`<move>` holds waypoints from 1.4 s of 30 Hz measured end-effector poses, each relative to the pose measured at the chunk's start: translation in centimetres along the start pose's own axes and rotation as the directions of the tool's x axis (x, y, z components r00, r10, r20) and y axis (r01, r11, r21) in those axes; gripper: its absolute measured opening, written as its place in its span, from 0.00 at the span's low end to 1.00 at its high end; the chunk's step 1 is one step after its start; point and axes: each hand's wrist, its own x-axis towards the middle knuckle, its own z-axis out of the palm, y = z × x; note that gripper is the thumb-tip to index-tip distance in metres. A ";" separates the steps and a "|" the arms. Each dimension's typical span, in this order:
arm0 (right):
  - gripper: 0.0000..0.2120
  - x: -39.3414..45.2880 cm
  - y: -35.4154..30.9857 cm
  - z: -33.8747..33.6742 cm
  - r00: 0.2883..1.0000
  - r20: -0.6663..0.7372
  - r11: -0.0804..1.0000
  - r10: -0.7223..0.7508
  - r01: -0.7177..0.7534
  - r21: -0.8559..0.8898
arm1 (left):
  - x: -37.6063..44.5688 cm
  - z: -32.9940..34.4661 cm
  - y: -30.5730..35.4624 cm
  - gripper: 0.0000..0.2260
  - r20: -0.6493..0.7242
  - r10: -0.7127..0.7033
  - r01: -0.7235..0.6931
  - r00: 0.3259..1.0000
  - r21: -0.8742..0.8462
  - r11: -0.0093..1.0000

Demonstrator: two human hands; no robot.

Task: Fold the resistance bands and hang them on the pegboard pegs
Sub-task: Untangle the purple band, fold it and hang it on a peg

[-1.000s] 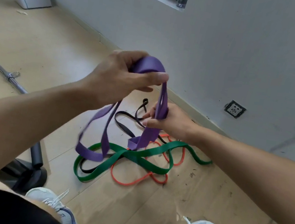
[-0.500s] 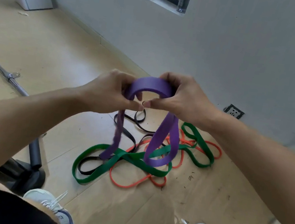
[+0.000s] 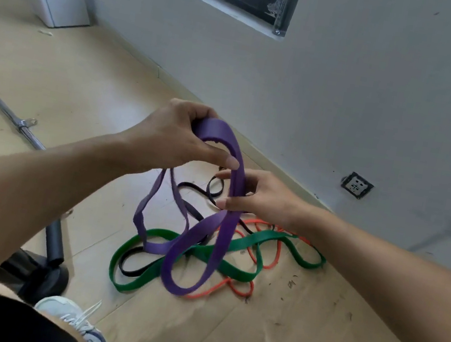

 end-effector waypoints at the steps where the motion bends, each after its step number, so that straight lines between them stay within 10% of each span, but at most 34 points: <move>1: 0.22 0.2 0.2 0.4 1.000 -0.002 1.000 0.013 -0.013 0.003 | -0.1 0.1 0.2 0.20 -0.033 0.019 -0.017 0.999 0.059 0.998; 8: 0.07 1.1 -0.8 2.9 0.997 -0.020 0.997 -0.072 0.071 -0.020 | -0.2 0.5 1.8 0.31 -0.187 0.139 -0.108 0.973 0.167 0.980; 13: 0.14 1.2 -0.9 3.7 0.987 -0.148 0.994 -0.064 0.076 0.076 | -0.3 0.2 2.5 0.32 -0.298 0.135 -0.125 0.945 0.054 0.991; 26: 0.11 1.9 0.5 4.2 0.994 0.104 0.999 0.041 -0.042 0.008 | -0.5 1.0 3.5 0.19 -0.188 -0.113 -0.035 0.976 -0.643 0.765; 31: 0.14 2.2 2.3 4.4 0.986 0.150 0.986 0.072 -0.048 -0.161 | -0.4 1.1 2.6 0.18 -0.330 -0.104 -0.064 0.938 -0.459 0.886; 38: 0.33 1.1 7.9 5.8 0.929 0.193 0.877 0.317 -0.209 -0.432 | 0.1 0.6 2.5 0.17 -0.454 -0.113 -0.086 0.884 -0.395 0.915; 42: 0.56 0.9 6.9 7.9 0.947 0.234 0.949 0.220 -0.153 -0.275 | 0.0 1.4 2.7 0.16 -0.364 -0.069 -0.077 0.929 -0.372 0.925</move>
